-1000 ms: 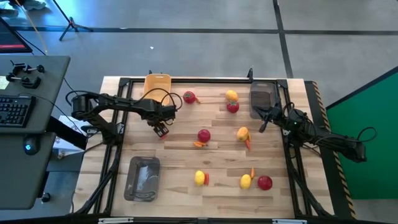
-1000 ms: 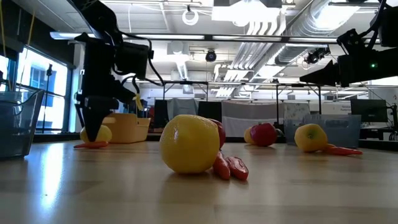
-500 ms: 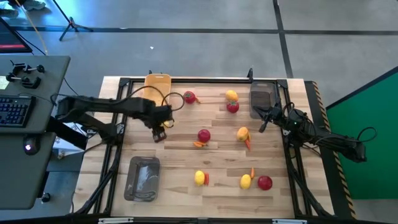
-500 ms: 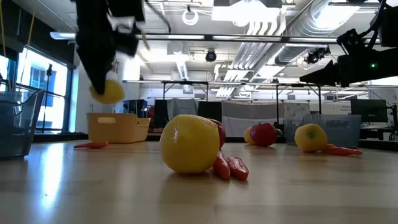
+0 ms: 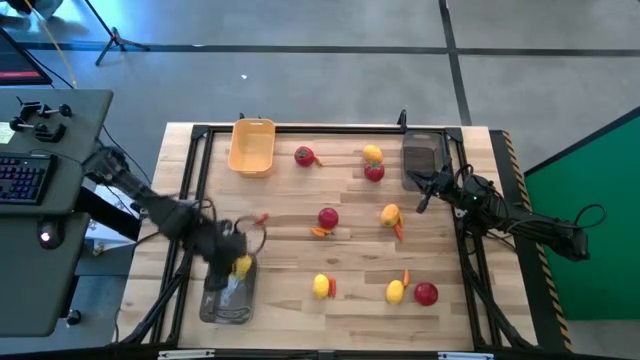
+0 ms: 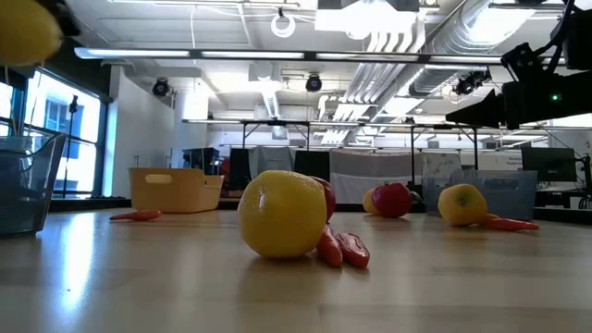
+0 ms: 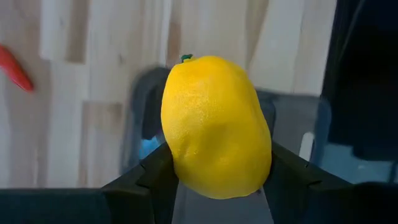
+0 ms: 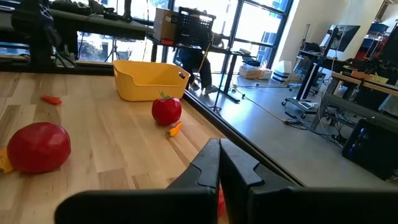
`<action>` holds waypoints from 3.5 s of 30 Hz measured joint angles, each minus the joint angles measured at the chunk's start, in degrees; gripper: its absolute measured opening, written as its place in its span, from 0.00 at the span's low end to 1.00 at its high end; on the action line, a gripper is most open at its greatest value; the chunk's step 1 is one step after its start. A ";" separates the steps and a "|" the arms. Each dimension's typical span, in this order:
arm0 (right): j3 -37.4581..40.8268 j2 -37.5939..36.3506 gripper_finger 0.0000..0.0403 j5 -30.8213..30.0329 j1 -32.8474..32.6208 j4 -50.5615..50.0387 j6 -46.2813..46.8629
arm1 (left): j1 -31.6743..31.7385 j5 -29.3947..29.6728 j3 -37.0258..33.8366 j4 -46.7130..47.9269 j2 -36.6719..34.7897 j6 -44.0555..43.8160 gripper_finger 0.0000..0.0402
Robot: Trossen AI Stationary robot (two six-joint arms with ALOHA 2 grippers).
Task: Sort produce into baskets
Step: Put the lemon into the bottom gray bin
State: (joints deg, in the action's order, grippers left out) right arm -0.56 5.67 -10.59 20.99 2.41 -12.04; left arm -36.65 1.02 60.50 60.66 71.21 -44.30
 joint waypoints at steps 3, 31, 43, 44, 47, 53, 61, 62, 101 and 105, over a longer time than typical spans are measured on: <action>-0.02 0.00 0.00 0.02 -0.02 -0.01 -0.01 | -4.41 2.02 -0.01 -0.09 4.23 -4.84 0.42; 0.00 -0.01 0.00 0.01 -0.02 0.00 0.00 | -2.59 -3.51 0.58 -0.67 23.35 -4.30 0.63; -0.01 -0.02 0.00 0.43 0.00 -0.01 2.25 | -3.54 -2.93 6.86 4.67 19.13 4.50 0.48; -0.01 -0.02 0.00 1.46 0.00 0.00 5.21 | -3.09 -2.51 6.77 3.00 18.04 5.56 0.44; 0.00 0.00 0.00 3.13 -0.02 2.34 13.60 | -0.69 -1.87 6.23 -1.34 15.05 7.93 0.33; -0.02 -0.02 0.00 3.55 -0.02 6.29 18.63 | 6.02 1.14 3.66 -11.71 10.49 17.32 0.10; 0.00 0.00 0.00 3.53 -0.02 8.10 20.60 | 16.89 -3.57 -1.82 -29.89 11.27 35.95 0.01; -0.02 0.00 0.00 3.13 -0.02 8.60 19.87 | 18.17 -4.64 -2.42 -31.01 11.51 38.58 0.00; -43.43 64.52 0.66 3.86 9.09 -21.15 27.56 | 36.43 -16.25 -24.27 -87.45 11.61 47.83 0.00; -51.00 73.71 0.74 5.33 11.70 -25.16 23.16 | 37.62 -15.96 -24.23 -90.26 11.61 44.11 0.00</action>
State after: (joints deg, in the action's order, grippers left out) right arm -51.56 79.38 -5.26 32.69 -22.76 11.12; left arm 0.97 -14.94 36.27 -29.59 82.83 -0.18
